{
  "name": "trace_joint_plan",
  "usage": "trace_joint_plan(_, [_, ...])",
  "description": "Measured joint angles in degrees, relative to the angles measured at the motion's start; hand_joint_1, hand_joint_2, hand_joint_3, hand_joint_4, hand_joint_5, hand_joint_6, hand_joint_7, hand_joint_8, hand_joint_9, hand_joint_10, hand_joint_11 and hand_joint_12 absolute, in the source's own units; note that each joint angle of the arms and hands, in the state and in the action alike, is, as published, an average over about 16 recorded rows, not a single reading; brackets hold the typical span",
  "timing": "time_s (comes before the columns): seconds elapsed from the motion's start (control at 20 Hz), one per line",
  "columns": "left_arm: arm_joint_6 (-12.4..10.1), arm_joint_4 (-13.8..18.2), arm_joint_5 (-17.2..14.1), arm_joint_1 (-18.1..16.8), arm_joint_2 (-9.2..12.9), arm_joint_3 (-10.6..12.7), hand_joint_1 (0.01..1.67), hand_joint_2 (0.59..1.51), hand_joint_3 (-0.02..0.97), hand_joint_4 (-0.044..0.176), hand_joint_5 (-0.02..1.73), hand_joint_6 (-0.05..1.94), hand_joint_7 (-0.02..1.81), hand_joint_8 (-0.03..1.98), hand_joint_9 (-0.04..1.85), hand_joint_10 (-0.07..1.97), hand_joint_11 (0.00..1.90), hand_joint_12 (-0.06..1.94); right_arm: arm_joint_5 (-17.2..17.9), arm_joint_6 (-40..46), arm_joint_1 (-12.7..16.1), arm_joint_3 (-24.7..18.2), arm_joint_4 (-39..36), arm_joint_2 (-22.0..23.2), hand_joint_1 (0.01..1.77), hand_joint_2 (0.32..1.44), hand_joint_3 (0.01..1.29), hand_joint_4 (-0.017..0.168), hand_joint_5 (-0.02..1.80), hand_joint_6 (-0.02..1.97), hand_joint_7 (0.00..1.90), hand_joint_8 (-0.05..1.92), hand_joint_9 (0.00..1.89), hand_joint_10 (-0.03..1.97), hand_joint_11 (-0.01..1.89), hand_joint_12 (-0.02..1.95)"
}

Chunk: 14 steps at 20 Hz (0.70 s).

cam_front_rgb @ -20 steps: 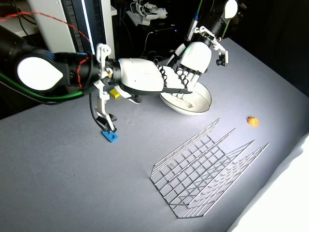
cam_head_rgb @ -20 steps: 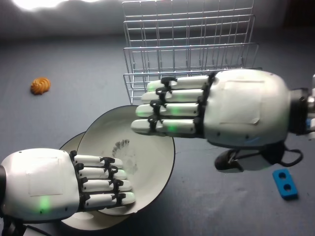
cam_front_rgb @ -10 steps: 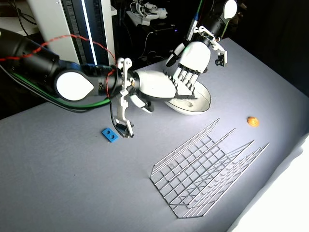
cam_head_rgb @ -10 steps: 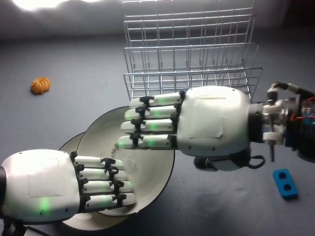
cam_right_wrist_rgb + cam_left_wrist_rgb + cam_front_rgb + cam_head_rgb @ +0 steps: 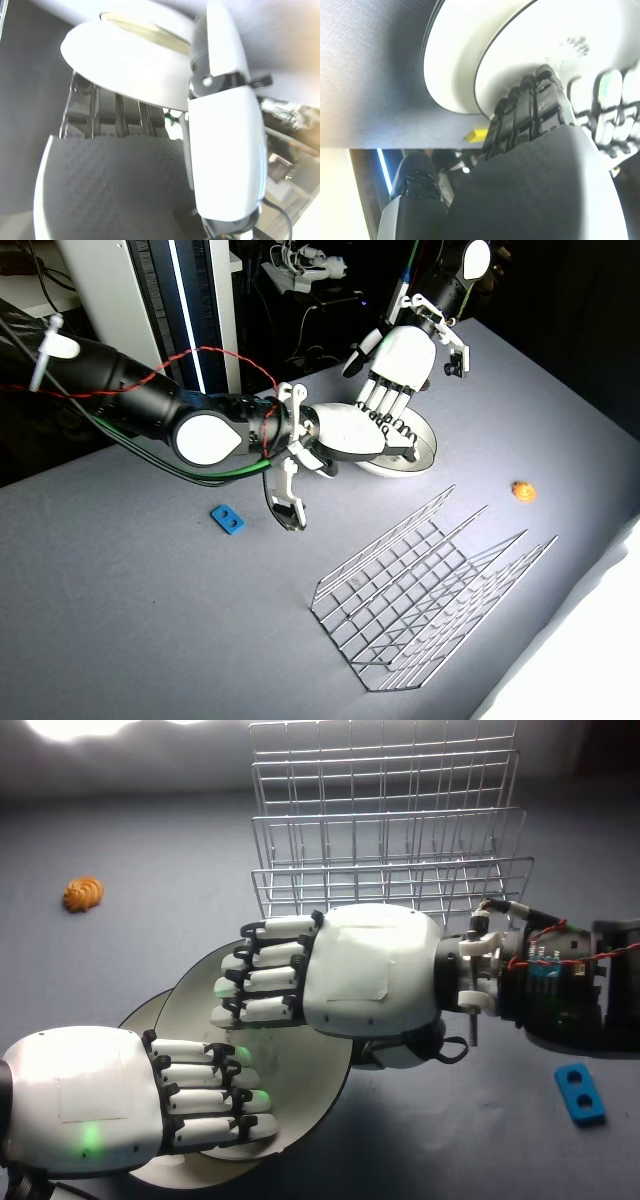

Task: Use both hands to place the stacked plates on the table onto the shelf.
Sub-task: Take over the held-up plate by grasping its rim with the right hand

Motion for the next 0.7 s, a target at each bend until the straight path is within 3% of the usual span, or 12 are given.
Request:
trace_joint_plan(0.35, [0.0,-0.7,-0.2,0.1,0.0,0.0,0.02,1.213,0.008,-0.012,0.01,-0.02,0.0,-0.01,0.02,0.0,0.01,0.01,2.6,-1.5,-0.2,2.9,0.8,-3.2,1.18,0.99,0.01,0.003,0.53,0.05,0.54,0.01,0.54,0.03,0.23,0.99])
trace_joint_plan(0.7, [-0.1,-2.1,-1.0,-0.1,0.1,0.4,0.02,1.213,0.008,-0.012,0.02,-0.02,0.02,0.0,0.02,0.01,0.01,0.01,5.9,-2.6,-0.4,4.5,0.0,-4.4,1.18,0.93,0.01,0.004,0.78,0.26,0.84,0.18,0.93,0.01,0.61,0.97])
